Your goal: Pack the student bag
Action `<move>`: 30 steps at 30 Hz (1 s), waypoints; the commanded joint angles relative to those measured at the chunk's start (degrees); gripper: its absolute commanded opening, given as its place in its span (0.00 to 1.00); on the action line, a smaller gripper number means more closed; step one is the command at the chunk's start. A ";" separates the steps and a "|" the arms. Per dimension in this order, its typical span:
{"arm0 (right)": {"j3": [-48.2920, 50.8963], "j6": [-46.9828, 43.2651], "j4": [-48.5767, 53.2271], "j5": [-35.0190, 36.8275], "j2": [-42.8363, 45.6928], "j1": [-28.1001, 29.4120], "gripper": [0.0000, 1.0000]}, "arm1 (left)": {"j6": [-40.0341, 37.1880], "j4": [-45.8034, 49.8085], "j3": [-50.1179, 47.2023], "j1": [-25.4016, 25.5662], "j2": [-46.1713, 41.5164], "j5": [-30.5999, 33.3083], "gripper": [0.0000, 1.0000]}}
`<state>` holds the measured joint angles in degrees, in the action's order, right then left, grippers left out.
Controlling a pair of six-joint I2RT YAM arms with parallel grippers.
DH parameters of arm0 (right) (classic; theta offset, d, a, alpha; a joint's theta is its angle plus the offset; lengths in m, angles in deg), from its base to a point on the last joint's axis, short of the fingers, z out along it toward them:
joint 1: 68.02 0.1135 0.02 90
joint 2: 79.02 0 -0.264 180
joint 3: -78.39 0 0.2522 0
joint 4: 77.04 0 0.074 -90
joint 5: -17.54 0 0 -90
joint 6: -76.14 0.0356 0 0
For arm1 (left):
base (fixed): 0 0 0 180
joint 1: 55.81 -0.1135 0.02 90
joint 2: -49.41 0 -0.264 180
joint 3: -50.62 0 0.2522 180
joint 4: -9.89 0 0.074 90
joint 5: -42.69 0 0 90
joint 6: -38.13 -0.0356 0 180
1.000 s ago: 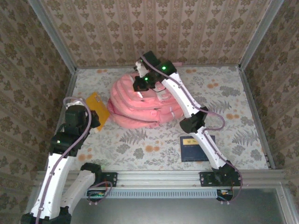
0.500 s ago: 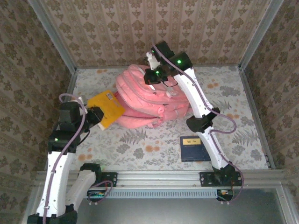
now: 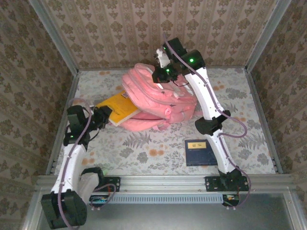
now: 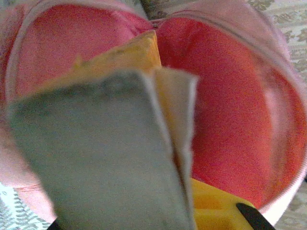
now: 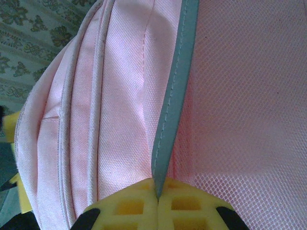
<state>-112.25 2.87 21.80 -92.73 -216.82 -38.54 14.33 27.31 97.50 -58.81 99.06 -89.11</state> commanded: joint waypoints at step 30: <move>-1.95 3.15 -5.73 -8.93 4.89 0.74 0.00 | -1.83 -30.26 9.04 19.50 29.82 1.02 0.00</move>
<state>-111.88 4.78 20.93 -98.00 -216.10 -38.59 15.18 4.73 103.36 -40.43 126.25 -90.59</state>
